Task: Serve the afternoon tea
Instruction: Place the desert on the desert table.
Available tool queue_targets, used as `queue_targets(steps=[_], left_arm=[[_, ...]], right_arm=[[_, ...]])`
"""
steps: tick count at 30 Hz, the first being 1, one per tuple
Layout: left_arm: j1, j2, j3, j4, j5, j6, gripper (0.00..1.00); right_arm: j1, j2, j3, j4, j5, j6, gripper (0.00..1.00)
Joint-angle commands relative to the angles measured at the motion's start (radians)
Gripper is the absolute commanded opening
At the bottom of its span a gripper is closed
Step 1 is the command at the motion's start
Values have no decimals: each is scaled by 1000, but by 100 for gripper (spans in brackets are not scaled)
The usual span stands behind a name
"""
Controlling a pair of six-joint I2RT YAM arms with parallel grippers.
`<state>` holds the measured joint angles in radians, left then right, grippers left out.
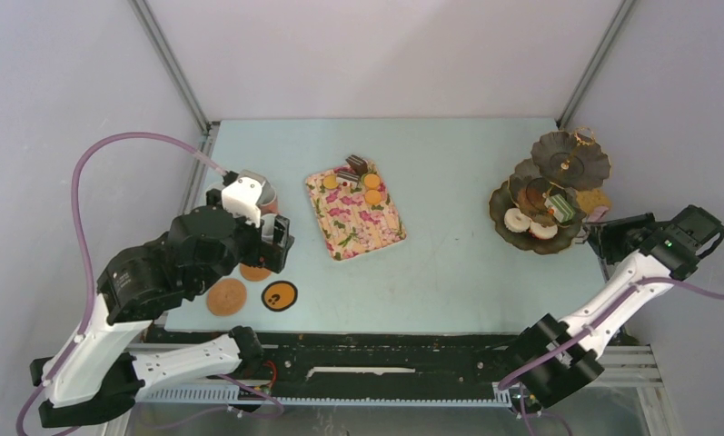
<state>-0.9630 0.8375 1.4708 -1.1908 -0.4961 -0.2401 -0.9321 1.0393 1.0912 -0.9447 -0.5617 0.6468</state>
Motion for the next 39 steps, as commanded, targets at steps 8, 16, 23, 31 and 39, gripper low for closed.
queue_targets(steps=[8, 16, 23, 31, 39], left_arm=[[-7, 28, -8, 30, -53, 36, 100], [-7, 37, -8, 30, -51, 37, 100], [-7, 49, 3, 30, -51, 36, 100], [-7, 61, 14, 29, -53, 36, 100], [-6, 68, 21, 32, -55, 41, 100]], right_arm=[[45, 124, 45, 138, -120, -121, 0], [72, 215, 78, 133, -130, -168, 5], [77, 257, 78, 167, -161, -107, 14], [76, 276, 95, 151, -151, -89, 38], [50, 255, 106, 120, -159, -89, 37]])
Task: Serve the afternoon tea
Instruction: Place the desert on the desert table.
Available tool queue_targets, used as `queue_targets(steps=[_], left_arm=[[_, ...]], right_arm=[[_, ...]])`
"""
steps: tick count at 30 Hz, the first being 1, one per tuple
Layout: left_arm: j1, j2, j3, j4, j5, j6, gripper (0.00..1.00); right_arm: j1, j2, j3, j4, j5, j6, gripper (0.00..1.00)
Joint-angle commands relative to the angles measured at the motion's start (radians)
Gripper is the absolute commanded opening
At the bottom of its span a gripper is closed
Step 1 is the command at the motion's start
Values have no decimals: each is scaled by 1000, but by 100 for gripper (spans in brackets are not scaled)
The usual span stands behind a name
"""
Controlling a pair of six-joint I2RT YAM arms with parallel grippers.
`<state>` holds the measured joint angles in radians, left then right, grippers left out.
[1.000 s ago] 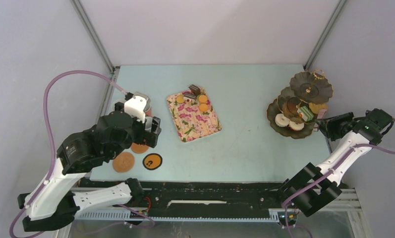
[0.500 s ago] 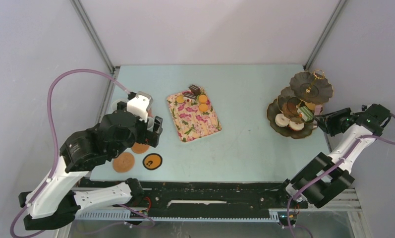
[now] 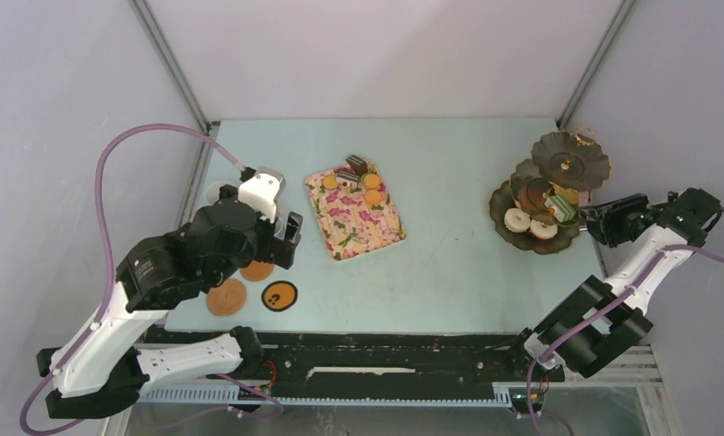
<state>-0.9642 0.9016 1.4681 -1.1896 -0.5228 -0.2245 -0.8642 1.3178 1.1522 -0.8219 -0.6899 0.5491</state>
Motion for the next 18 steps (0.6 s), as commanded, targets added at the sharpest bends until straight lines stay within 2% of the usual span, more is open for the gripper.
queue_targets(steps=[1, 6, 13, 18], left_arm=[[-5, 4, 24, 31, -28, 25, 100], [-5, 2, 27, 30, -31, 25, 100], [-7, -11, 20, 31, -37, 29, 100], [-7, -17, 27, 34, -37, 30, 100]], right_arm=[[-23, -31, 45, -11, -35, 11, 36], [-51, -88, 46, -86, 0, 25, 35], [-56, -231, 81, -234, 147, 15, 35], [29, -354, 78, -413, 250, 18, 35]])
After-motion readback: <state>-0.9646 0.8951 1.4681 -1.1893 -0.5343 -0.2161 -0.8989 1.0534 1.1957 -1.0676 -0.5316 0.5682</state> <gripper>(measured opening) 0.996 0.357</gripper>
